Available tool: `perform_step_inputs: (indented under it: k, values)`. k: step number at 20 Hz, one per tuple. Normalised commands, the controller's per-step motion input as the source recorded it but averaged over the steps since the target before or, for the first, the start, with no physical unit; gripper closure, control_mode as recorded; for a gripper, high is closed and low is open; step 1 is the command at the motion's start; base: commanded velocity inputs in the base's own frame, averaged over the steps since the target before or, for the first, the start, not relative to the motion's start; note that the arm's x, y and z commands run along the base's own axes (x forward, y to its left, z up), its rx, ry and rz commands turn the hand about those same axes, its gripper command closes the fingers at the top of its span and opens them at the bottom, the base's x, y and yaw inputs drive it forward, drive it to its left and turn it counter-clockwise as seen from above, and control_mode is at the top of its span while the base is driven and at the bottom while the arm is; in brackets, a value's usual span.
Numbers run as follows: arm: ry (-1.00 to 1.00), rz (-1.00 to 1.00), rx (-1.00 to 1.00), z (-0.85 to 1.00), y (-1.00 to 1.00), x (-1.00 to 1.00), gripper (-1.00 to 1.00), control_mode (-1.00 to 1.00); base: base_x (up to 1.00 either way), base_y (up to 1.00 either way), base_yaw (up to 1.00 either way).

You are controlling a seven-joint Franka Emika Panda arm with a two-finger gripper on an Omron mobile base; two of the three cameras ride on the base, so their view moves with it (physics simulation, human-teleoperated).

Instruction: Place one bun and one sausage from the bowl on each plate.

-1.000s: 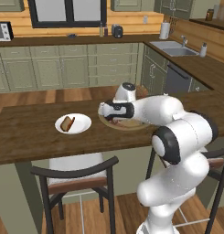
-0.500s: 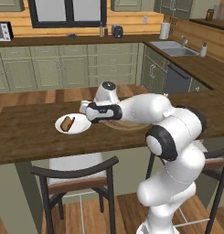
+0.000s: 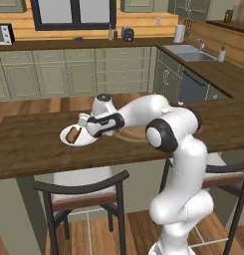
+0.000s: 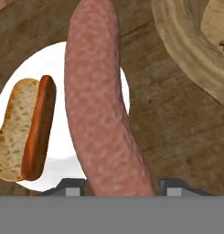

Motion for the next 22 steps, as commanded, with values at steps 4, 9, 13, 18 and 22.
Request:
perform_step_inputs:
  k: [4,9,13,18,22]
  values:
    - [0.08,-0.08,0.0,-0.38,0.33,0.44,1.0,-1.0,0.0,0.0,0.0]
    - [0.05,-0.07,0.02,-0.26,0.32,0.32,1.0,-1.0,0.0,0.0,0.0]
    - [0.03,-0.07,0.02,-0.19,0.06,0.19,-1.0,-1.0,0.0,0.0,0.0]
    - [0.0,-0.05,0.04,-0.04,-0.05,0.17,-1.0,-1.0,0.0,0.0,0.0]
    - [0.0,-0.01,0.06,0.0,-0.2,0.07,-1.0,-1.0,0.0,0.0,0.0]
